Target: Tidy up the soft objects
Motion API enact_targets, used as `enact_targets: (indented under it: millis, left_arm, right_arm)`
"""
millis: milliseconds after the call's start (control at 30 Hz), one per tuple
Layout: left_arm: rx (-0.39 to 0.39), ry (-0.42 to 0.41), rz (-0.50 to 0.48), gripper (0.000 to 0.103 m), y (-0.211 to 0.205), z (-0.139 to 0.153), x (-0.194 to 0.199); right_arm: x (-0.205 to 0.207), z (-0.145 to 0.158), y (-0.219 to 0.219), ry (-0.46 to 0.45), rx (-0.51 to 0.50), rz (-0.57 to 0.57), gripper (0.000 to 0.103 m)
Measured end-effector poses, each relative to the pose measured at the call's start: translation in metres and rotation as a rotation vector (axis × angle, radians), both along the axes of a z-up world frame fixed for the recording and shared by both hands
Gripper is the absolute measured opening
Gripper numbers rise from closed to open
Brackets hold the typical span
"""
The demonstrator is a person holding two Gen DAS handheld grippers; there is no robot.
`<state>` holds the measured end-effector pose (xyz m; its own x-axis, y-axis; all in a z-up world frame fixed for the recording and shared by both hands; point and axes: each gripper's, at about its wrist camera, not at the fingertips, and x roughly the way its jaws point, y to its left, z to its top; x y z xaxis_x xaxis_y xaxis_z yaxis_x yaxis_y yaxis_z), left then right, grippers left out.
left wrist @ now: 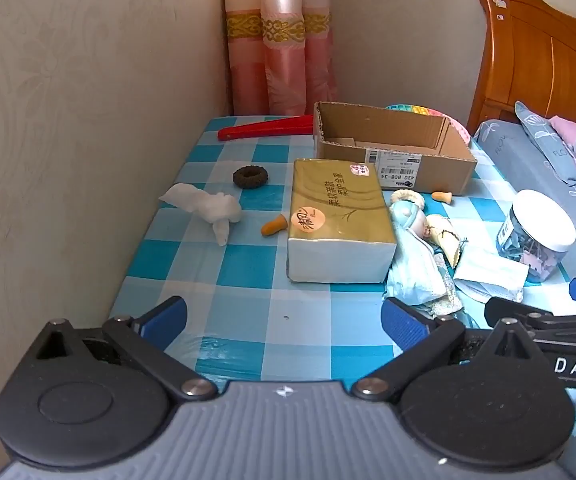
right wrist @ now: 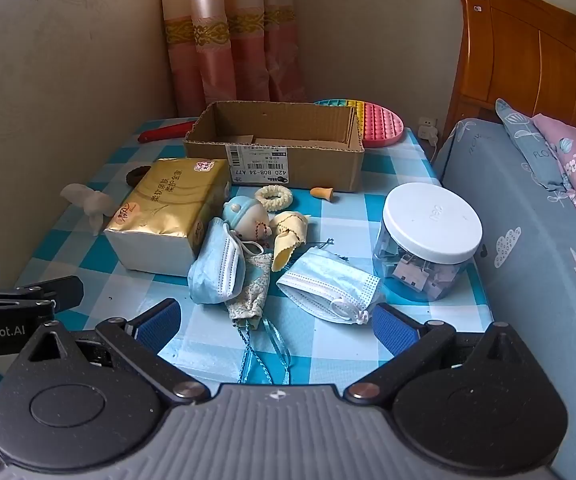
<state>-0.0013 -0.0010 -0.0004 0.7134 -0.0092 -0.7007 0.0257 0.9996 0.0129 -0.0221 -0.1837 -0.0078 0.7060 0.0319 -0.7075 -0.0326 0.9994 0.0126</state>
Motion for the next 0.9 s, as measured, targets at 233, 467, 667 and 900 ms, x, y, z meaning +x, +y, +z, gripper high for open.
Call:
enact_targets:
  millis: [233, 467, 667, 900]
  left_arm:
    - [0.001, -0.001, 0.001, 0.103, -0.0021, 0.0032, 0.0004]
    - [0.002, -0.002, 0.0, 0.102, -0.0029, 0.0035, 0.0009]
    - [0.001, -0.005, -0.001, 0.102, -0.0023, 0.0038, 0.0008]
    - [0.001, -0.005, -0.001, 0.102, -0.0025, 0.0043, 0.0008]
  right_arm:
    - [-0.0011, 0.0011, -0.0018, -0.002, 0.002, 0.001, 0.103]
    - [-0.0015, 0.0014, -0.0016, -0.003, 0.002, 0.002, 0.103]
    - [-0.0036, 0.0052, -0.0006, -0.007, 0.002, 0.001, 0.103]
    - [-0.0029, 0.0041, -0.001, -0.008, 0.002, 0.001, 0.103]
